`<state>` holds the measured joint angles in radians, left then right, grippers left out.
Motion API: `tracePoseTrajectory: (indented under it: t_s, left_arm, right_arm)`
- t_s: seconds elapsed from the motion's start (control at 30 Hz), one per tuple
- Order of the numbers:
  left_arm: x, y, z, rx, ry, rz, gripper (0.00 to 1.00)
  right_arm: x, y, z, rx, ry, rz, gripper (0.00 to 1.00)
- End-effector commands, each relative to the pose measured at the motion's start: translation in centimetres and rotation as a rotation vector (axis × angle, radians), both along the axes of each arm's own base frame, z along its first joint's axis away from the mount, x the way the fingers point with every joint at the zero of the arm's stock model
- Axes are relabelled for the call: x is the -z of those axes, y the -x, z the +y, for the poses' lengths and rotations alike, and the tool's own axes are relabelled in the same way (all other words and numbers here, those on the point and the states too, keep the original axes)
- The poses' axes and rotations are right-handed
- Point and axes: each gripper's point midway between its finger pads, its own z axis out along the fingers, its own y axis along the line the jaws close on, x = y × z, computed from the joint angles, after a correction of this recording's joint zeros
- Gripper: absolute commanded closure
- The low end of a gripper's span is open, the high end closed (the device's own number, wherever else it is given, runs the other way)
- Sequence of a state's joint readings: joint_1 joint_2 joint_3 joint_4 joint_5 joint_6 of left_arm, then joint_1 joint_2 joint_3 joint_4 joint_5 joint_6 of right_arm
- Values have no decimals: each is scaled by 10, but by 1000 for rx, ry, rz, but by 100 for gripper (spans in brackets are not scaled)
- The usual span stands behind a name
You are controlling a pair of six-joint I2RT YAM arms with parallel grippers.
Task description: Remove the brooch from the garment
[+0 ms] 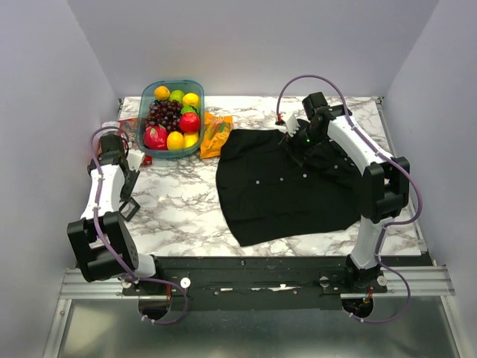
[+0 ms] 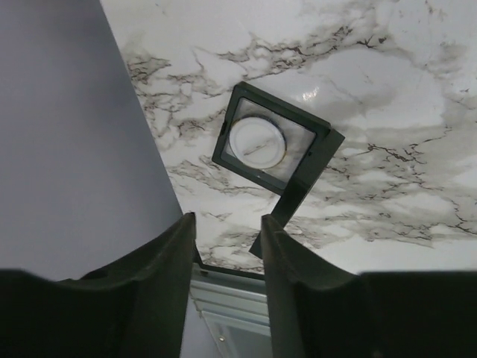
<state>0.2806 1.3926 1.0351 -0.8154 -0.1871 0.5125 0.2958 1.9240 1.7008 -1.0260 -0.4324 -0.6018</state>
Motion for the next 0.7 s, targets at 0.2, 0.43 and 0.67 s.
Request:
tracePoseTrajectory:
  t_s: [0.2, 0.43, 0.67]
  left_arm:
    - [19, 21, -14, 14, 72, 69, 63]
    - [44, 53, -59, 95, 226, 162, 65]
    - [60, 68, -93, 141, 281, 202, 64]
  right_arm:
    - [2, 2, 5, -10, -7, 6, 17]
    - [7, 5, 4, -18, 3, 13, 17]
    - [8, 3, 5, -18, 4, 17, 17]
